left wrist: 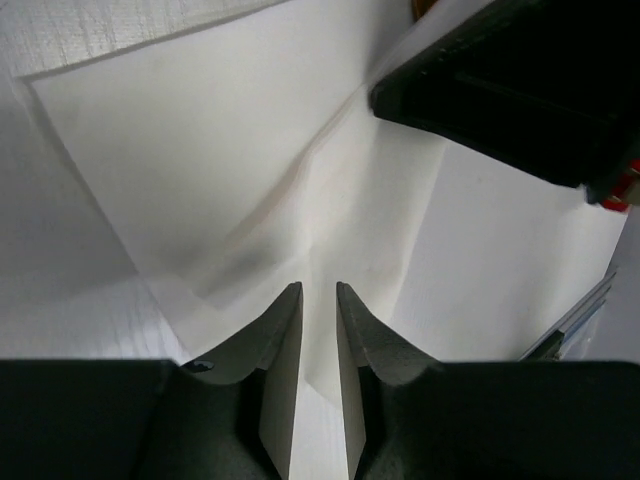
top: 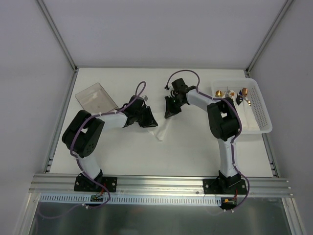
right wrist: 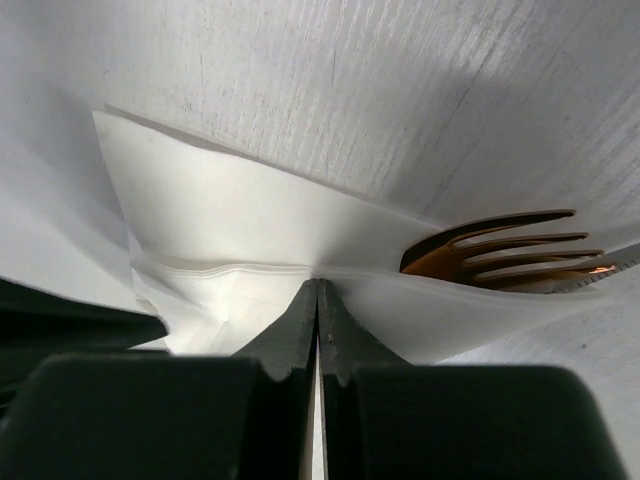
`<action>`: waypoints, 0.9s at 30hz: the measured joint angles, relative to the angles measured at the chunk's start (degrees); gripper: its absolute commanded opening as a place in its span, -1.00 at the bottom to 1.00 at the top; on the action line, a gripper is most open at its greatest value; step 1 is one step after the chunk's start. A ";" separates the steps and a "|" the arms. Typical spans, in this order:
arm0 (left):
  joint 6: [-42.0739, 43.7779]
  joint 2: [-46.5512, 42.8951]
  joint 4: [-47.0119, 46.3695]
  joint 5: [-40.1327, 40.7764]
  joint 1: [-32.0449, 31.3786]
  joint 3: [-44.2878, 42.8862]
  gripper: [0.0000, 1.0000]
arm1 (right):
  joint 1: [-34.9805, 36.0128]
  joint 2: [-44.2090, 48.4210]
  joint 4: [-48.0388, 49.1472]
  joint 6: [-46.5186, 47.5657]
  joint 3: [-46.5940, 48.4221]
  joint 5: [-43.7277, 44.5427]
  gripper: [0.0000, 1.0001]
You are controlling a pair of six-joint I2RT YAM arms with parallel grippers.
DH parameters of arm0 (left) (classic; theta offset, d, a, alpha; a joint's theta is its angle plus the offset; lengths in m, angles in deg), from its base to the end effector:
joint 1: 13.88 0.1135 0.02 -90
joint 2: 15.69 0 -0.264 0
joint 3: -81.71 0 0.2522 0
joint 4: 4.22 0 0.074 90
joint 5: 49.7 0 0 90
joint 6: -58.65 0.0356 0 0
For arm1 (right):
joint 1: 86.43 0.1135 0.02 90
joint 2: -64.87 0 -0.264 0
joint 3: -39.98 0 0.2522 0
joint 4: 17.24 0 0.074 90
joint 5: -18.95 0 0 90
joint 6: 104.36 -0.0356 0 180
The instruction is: Place the utensils on the paper napkin and roll it up
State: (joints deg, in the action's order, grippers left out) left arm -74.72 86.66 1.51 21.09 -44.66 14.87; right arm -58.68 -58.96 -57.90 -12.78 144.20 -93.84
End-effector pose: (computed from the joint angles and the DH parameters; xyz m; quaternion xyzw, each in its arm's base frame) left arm 0.3056 -0.1957 0.1540 -0.0300 0.9002 -0.3666 0.2331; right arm 0.3985 0.2252 0.1554 -0.2889 0.9038 0.2429 0.2017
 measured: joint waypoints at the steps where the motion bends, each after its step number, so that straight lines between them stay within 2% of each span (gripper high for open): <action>1: 0.42 -1.70 0.66 0.22 0.02 0.44 -0.56 | 0.00 -0.04 -0.15 0.11 0.13 0.07 -1.00; 6: 1.33 -7.50 1.01 0.17 -0.31 0.57 -0.53 | 0.00 -0.52 -1.14 0.42 1.03 0.07 -1.00; 10: 1.27 -7.74 0.85 0.00 -1.73 0.79 -0.56 | 0.00 -0.63 -1.44 0.42 1.27 0.07 -1.00; 16: 0.24 -5.01 0.20 -0.48 -4.46 1.27 -0.64 | 0.00 -0.76 -1.73 0.39 1.53 0.04 -1.00; 27: -2.71 1.36 -1.49 -1.53 -4.44 1.29 -0.77 | -0.15 -1.40 -2.84 0.44 2.56 -0.48 -0.98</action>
State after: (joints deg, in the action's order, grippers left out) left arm -77.43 88.01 0.02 19.56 -49.10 16.15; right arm -58.84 -60.36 -60.74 -12.34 146.75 -94.32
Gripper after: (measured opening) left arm 0.131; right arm 0.007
